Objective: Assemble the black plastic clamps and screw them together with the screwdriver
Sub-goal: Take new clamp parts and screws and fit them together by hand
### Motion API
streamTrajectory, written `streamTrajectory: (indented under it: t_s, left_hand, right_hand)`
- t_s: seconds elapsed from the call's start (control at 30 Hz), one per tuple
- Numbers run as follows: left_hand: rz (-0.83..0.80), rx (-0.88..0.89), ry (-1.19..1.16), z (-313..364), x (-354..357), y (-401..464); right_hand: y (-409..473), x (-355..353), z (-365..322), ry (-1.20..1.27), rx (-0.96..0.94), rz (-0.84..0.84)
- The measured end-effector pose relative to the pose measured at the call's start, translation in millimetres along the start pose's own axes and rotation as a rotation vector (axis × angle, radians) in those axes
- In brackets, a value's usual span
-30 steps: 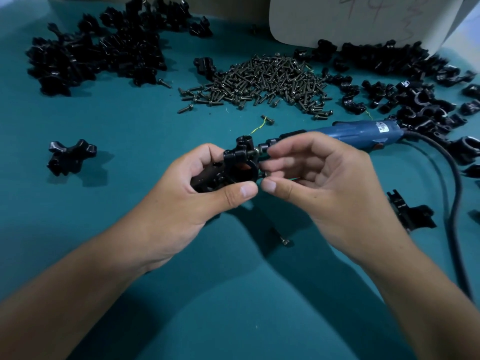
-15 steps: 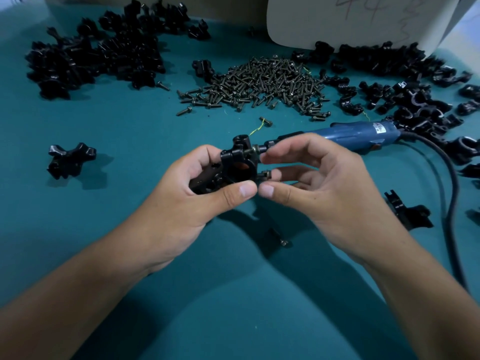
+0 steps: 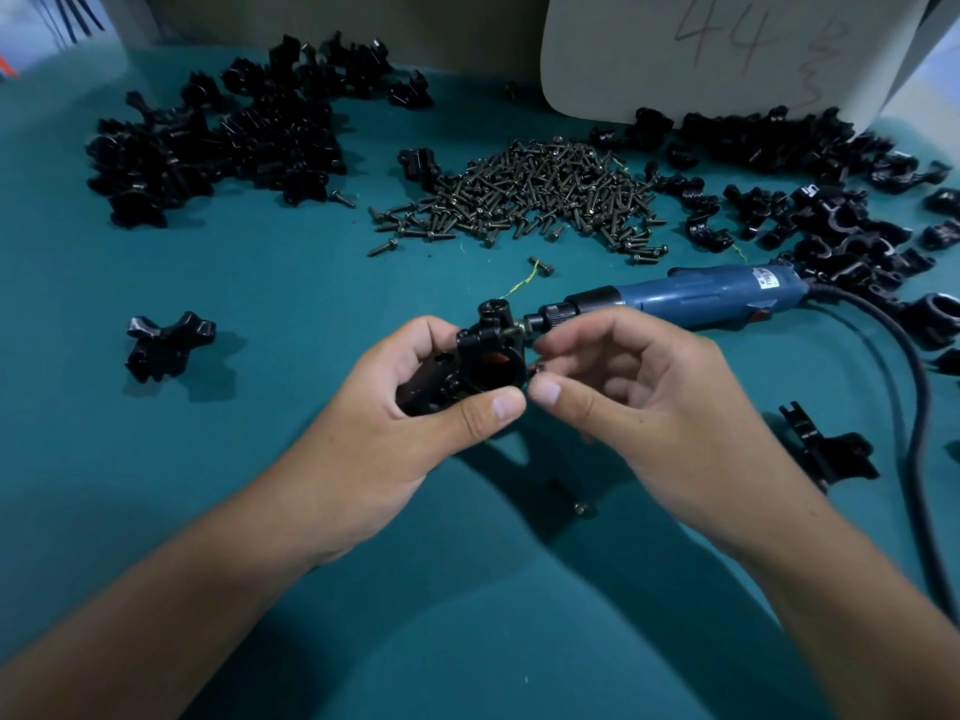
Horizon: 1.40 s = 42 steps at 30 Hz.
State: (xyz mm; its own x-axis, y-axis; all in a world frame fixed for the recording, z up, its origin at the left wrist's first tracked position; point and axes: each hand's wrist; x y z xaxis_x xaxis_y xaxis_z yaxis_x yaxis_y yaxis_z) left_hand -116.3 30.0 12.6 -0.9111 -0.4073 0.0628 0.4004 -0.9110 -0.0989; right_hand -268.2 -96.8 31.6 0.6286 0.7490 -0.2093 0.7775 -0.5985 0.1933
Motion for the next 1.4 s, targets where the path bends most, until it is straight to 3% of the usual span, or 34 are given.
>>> streamTrajectory:
  t_s: [0.27, 0.5, 0.87, 1.17, 1.4]
  left_hand:
    - [-0.016, -0.008, -0.054, -2, 0, 0]
    - [-0.024, -0.132, -0.195, -3, -2, 2]
    - [-0.072, -0.188, -0.286, 0, -4, 7]
    - [-0.103, -0.26, -0.275, 0, -8, 6]
    - [-0.175, -0.363, -0.455, 3, -2, 5]
  right_hand:
    - [-1, -2, 3, -0.02, -0.099, 0.012]
    - [-4, -2, 6, -0.251, -0.302, 0.046]
    - [-3, 1, 9, -0.275, -0.234, 0.096]
    - [-2, -3, 8, -0.509, -0.464, 0.095]
    - [0, -2, 13, -0.573, -0.579, 0.094]
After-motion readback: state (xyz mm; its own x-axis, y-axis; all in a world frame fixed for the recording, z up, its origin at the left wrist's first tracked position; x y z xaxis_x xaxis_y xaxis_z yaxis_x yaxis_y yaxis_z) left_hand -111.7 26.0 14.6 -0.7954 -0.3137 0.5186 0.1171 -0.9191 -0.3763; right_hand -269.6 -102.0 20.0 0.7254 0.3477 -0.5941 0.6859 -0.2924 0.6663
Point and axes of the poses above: each hand's wrist, its own y-axis towards the middle knuckle, its own x-axis out of the palm, z = x × y, and after that the axes turned 7 degrees about -x, right-handed
